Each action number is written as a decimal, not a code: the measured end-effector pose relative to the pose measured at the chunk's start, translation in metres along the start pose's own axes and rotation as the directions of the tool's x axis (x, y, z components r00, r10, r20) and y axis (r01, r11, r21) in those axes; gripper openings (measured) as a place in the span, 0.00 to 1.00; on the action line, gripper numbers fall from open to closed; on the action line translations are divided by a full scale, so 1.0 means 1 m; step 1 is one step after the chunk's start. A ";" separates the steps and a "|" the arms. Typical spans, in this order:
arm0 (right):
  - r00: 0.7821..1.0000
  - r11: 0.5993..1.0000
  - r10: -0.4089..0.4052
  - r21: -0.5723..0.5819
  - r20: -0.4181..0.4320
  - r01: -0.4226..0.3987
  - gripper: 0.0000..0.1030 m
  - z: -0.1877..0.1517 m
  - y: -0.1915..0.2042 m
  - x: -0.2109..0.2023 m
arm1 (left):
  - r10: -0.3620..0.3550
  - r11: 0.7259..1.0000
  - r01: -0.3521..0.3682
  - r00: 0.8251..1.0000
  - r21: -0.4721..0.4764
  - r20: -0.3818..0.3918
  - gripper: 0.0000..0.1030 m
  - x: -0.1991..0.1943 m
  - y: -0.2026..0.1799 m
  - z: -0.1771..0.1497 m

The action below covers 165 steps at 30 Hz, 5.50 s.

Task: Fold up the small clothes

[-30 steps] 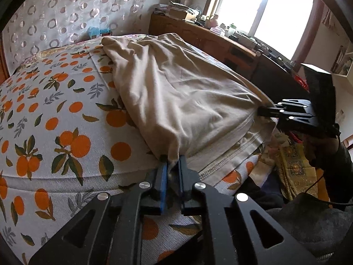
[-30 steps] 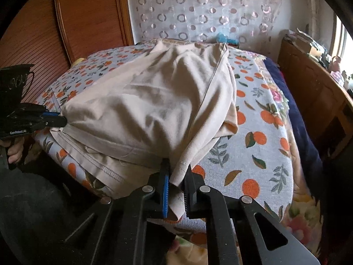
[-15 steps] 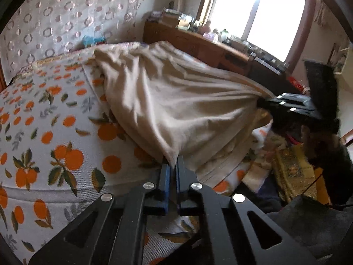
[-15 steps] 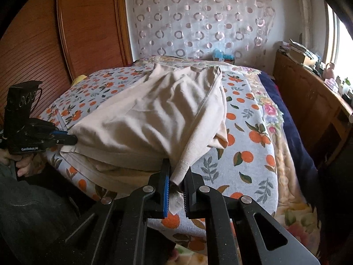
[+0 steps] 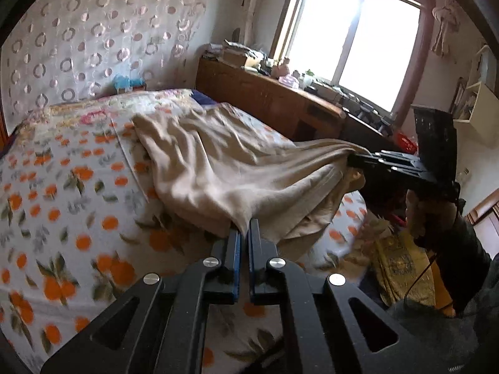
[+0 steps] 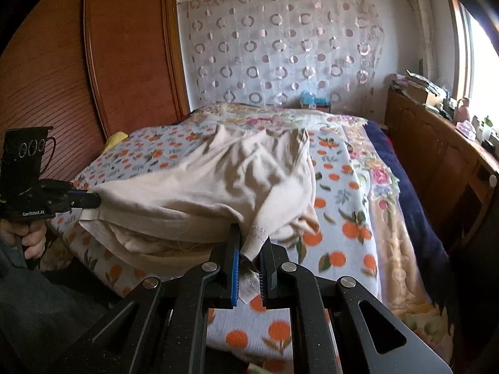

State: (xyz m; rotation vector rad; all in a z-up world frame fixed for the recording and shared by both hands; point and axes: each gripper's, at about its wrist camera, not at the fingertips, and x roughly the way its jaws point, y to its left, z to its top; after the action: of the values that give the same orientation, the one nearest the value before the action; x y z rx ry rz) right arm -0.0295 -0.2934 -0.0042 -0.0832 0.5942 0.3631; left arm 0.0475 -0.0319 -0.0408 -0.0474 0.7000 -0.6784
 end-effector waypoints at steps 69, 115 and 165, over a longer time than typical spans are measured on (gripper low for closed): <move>0.995 0.990 0.079 -0.113 -0.065 -0.086 0.06 0.171 -0.090 0.261 | 0.182 0.983 -0.181 0.967 0.022 -0.179 0.69 0.191 0.167 0.149; 0.952 0.990 0.133 0.083 -0.274 -0.114 0.36 0.148 -0.117 0.293 | 0.096 0.994 -0.104 0.969 -0.023 -0.227 0.50 0.219 0.165 0.136; 0.868 0.625 0.416 -0.607 -0.272 -0.490 0.15 0.312 0.230 0.479 | 0.614 0.693 -0.530 0.789 -0.489 0.016 0.13 -0.077 0.293 -0.021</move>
State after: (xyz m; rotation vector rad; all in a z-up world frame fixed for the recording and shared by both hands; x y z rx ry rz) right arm 0.4218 0.1265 -0.0091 -0.6583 0.5614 1.0769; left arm 0.1556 0.2484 -0.0884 -0.3142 0.6401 0.1203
